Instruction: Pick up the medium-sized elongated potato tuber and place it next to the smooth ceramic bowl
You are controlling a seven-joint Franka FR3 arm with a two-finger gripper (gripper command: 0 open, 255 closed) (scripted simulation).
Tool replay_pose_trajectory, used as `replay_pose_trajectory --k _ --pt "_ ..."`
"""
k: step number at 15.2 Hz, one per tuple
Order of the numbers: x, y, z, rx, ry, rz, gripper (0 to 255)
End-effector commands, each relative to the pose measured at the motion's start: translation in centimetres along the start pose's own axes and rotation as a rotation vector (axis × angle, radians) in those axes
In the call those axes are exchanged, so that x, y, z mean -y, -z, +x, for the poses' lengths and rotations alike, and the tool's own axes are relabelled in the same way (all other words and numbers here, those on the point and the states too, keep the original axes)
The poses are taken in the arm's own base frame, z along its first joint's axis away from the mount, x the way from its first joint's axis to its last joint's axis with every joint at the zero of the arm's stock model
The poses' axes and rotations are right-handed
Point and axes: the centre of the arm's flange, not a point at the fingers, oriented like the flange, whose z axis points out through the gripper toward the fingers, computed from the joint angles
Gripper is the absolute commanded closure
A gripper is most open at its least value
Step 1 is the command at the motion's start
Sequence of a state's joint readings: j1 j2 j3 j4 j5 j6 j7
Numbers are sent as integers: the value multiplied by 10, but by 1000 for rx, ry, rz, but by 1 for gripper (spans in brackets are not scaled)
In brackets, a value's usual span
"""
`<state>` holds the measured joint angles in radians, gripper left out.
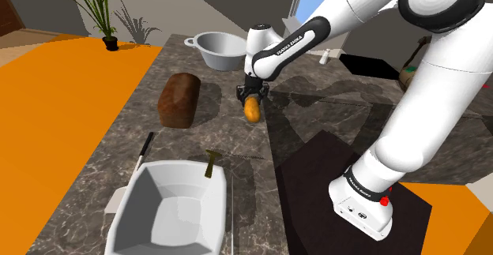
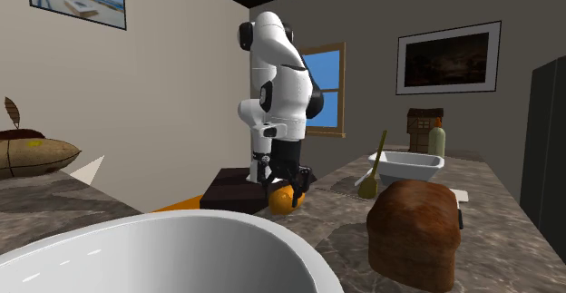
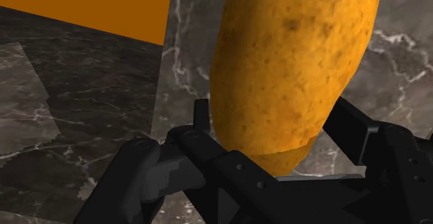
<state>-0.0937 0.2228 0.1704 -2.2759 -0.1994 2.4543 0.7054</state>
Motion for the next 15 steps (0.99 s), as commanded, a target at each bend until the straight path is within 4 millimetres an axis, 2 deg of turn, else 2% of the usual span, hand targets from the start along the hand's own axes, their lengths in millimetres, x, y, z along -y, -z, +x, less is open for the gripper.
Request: replay_pose_trajectory --k 1,15 --pt "-1 7 0 1 0 0 255" --pt "-8 81 1 1 0 0 255"
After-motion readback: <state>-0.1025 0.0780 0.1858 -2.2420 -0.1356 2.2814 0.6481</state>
